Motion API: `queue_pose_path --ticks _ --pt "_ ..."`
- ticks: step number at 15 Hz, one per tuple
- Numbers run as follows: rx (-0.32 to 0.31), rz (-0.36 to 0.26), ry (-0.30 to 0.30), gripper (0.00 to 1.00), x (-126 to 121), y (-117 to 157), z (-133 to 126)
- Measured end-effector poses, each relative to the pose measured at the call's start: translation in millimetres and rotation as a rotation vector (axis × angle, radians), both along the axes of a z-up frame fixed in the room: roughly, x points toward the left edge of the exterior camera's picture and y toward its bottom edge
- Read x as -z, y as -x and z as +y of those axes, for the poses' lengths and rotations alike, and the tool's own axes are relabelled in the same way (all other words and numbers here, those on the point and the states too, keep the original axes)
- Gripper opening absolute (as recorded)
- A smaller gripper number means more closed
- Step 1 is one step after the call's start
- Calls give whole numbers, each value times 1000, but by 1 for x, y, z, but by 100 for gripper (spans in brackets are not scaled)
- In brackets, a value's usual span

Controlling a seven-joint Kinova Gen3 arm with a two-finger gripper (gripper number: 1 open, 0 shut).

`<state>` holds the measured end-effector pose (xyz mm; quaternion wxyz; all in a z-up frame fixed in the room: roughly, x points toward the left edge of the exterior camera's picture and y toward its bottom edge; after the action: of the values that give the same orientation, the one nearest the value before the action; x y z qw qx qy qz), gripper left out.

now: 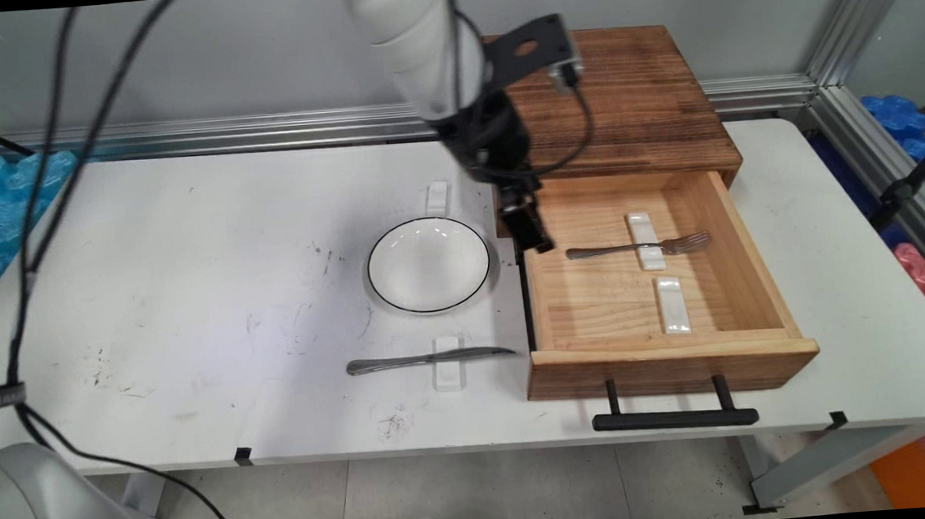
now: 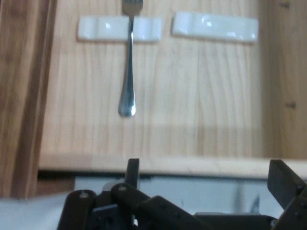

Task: Pick up the knife from the right of the white plate

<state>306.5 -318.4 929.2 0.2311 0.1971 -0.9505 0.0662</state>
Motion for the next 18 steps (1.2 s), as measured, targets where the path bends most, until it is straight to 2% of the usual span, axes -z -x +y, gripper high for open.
queue_pose_path --ticks 4,12,18 --pt "-10 2 -24 100 -1 -50 28" --pt "11 -18 -57 100 16 -121 70" --pt "32 -35 -73 100 42 -147 99"
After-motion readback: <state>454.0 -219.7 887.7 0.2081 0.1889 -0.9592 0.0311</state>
